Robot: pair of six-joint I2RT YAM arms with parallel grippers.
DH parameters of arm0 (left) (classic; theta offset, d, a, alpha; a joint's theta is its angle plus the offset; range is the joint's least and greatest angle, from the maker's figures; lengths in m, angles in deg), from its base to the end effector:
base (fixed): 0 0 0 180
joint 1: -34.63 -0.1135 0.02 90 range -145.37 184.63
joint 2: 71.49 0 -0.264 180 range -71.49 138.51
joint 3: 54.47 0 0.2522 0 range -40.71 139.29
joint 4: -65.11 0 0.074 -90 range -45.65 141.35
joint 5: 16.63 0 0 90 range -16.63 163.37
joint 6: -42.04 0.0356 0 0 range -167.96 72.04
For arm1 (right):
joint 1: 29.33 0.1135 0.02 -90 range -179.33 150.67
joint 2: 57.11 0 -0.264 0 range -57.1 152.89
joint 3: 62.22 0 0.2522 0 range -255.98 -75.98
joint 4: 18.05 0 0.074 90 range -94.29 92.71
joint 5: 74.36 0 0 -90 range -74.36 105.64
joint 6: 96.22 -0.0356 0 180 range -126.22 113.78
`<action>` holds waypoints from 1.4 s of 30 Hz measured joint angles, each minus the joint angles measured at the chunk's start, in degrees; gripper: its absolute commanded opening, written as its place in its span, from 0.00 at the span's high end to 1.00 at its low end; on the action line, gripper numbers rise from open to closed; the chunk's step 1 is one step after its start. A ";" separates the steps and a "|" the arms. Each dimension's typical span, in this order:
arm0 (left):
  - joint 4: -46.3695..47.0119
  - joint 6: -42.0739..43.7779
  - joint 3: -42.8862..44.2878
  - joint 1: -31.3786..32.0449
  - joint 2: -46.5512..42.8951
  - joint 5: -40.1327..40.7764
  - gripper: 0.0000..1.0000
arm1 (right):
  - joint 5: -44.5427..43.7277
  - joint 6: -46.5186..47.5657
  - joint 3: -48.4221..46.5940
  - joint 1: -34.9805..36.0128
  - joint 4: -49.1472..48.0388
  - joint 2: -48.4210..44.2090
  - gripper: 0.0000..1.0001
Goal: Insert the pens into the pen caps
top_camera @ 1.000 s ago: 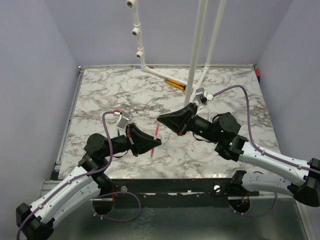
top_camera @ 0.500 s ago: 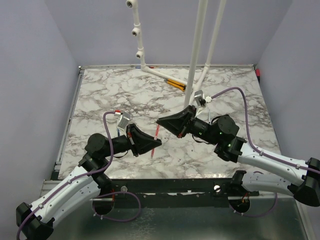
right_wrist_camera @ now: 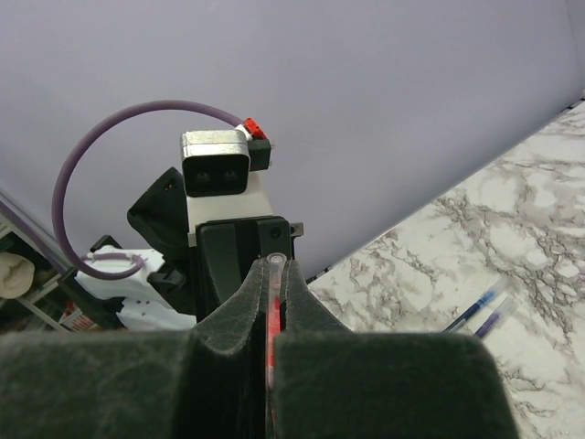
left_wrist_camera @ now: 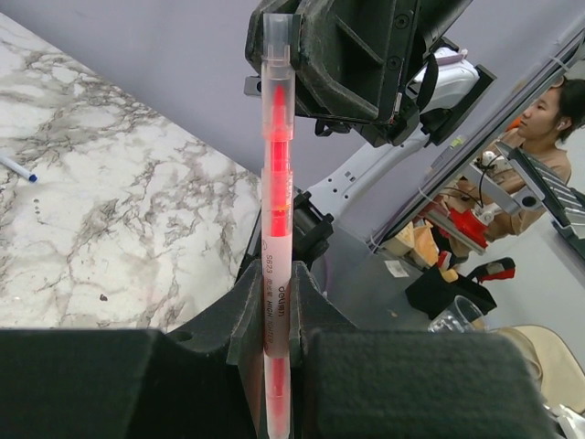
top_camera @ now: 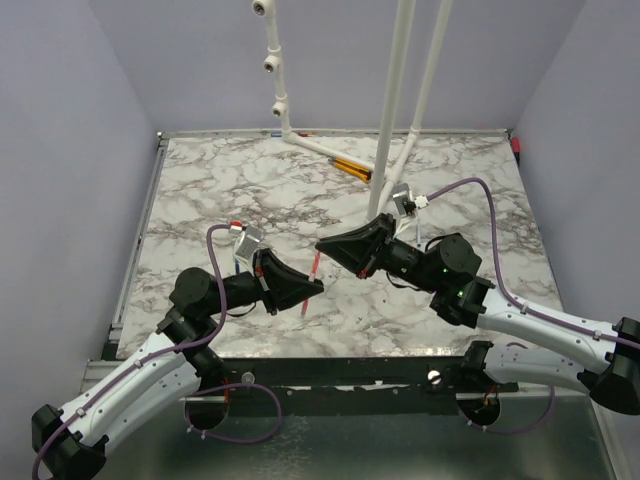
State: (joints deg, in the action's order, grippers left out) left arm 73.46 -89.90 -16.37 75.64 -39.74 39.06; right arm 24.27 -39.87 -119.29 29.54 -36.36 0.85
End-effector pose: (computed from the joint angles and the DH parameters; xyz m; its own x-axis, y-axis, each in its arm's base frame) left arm 0.0971 -0.1111 0.3066 -0.4948 -0.3013 -0.8151 0.8372 0.0862 -0.5401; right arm 0.1176 0.2050 0.3661 -0.3811 0.4286 -0.8192 -0.8519 0.1815 0.4913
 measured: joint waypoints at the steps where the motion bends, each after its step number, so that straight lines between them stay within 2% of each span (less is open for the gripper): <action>1: 0.00 0.13 0.00 0.00 0.09 0.00 1.00 | 0.00 0.00 0.00 0.00 0.00 0.00 0.99; 13: -0.52 2.36 1.31 -0.02 0.94 -0.17 1.00 | -0.42 -0.07 0.00 0.07 0.20 -0.50 0.95; 20: -0.42 3.21 1.68 -0.02 0.94 -0.07 1.00 | -0.24 -0.28 0.09 0.48 1.16 -0.90 0.82; 24: -0.22 3.48 2.21 -0.02 0.94 0.22 1.00 | 0.33 -0.44 0.11 0.83 2.40 -0.90 0.65; 27: 0.11 3.56 2.23 -0.07 0.94 0.26 1.00 | 0.31 0.02 0.11 0.96 3.91 -1.11 0.58; 35: 0.07 3.78 2.23 -0.07 0.79 0.24 1.00 | -1.55 3.17 -1.73 1.07 11.52 -4.15 0.49; 42: -1.16 4.68 2.23 -0.07 0.76 0.24 1.00 | -3.65 6.21 -8.76 1.07 19.10 -4.46 0.48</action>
State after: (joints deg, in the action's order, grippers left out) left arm 72.30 -85.22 -14.14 75.57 -38.97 39.30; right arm 20.62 -33.66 -128.05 30.61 -17.26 -3.61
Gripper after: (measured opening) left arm 0.133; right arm 0.515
